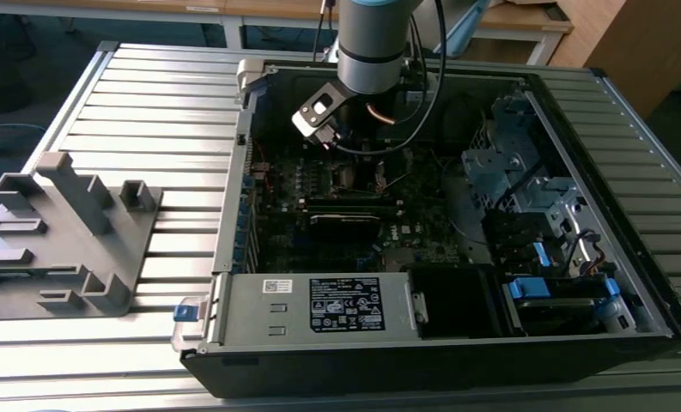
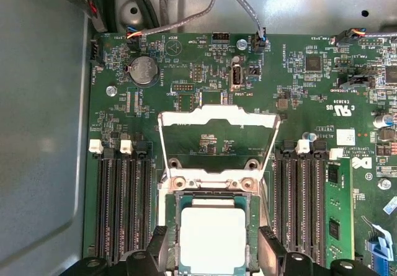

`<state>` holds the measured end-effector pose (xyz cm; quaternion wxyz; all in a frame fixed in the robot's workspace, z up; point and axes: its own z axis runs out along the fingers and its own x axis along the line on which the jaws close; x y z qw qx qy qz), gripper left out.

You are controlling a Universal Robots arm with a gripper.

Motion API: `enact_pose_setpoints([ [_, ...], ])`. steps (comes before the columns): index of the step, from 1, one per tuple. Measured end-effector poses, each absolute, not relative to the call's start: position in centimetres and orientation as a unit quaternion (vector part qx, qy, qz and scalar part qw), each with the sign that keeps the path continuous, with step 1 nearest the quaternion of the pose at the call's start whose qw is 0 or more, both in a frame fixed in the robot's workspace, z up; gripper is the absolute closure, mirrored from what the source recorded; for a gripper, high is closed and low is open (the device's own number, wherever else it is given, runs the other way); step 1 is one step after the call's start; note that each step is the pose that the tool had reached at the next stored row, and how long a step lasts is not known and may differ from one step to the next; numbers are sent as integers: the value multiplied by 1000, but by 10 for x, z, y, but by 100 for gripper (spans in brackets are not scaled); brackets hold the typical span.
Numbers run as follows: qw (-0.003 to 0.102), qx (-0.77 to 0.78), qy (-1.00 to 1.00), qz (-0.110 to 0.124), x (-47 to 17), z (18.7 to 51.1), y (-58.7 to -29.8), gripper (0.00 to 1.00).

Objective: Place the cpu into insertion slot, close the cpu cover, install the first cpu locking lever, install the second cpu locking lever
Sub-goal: 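Place the cpu into insertion slot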

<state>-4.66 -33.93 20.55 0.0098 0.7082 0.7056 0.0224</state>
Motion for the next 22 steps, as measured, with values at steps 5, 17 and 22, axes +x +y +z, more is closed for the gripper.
enact_pose_setpoints([
  [5, 10, 708, 706, 22, -47, 206, -339, 47],
  [17, 10, 708, 706, 22, -47, 206, -339, 89],
  [22, 10, 708, 706, 22, -47, 206, -339, 89],
])
